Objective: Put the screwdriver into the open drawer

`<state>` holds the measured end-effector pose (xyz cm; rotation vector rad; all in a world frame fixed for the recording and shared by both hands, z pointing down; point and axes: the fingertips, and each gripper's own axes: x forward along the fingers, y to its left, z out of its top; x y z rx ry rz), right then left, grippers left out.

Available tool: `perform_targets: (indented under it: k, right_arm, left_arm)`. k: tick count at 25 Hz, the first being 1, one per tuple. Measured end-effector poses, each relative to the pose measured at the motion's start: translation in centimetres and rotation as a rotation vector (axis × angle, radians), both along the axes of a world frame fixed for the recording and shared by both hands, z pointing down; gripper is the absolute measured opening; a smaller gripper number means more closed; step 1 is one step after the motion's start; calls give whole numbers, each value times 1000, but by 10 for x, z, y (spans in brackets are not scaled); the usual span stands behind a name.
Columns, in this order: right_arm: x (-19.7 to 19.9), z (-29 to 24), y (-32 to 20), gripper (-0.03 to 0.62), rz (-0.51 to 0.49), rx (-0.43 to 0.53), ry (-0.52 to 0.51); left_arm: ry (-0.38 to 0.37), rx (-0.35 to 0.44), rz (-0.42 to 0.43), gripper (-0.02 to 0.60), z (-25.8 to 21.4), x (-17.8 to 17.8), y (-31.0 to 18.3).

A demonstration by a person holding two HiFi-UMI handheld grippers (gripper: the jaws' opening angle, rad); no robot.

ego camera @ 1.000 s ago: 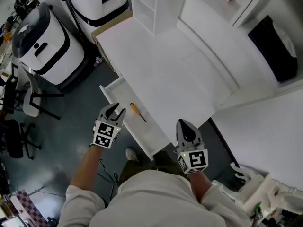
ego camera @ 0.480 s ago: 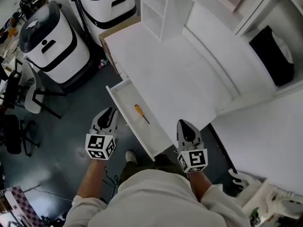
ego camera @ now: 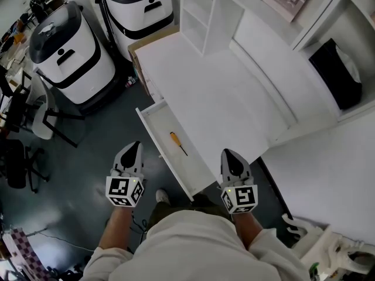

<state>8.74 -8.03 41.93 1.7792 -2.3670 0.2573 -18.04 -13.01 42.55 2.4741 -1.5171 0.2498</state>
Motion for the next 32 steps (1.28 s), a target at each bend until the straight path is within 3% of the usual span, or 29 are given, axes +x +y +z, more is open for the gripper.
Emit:
perform_targets:
  k: [32]
  right_arm:
    - [-4, 1, -2, 3, -6, 4, 12]
  left_arm:
    - [-32, -8, 28, 5, 8, 6, 7]
